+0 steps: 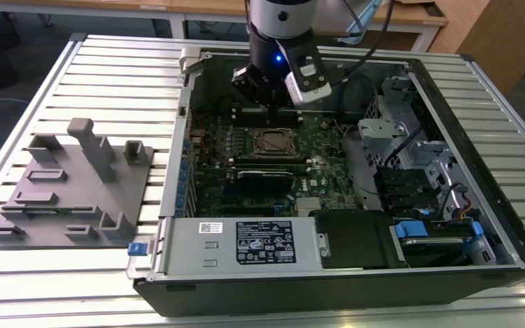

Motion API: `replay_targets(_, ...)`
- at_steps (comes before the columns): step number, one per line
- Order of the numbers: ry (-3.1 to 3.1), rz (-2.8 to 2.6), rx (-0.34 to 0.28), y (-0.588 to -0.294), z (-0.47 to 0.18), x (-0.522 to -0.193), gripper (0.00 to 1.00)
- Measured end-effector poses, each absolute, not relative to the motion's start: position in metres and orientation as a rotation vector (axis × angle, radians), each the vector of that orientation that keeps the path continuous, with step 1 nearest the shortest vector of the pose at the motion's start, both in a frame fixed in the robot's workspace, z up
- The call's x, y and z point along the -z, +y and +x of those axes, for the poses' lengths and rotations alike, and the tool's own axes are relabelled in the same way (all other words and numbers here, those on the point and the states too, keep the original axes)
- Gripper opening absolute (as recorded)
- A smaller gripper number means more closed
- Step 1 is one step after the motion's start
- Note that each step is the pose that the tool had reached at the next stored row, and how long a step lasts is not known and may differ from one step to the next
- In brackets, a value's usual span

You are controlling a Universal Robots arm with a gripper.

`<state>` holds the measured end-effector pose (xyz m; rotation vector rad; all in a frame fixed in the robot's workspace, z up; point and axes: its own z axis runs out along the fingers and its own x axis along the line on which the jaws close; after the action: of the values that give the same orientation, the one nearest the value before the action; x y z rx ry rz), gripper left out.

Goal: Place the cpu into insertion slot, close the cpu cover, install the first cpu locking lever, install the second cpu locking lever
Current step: 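Install the second cpu locking lever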

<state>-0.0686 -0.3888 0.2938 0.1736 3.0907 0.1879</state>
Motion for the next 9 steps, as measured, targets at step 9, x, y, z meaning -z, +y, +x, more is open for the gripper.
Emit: replay_targets(9,3.092,0.172,-0.143,-0.3888,-0.0686,-0.2875,0.11)
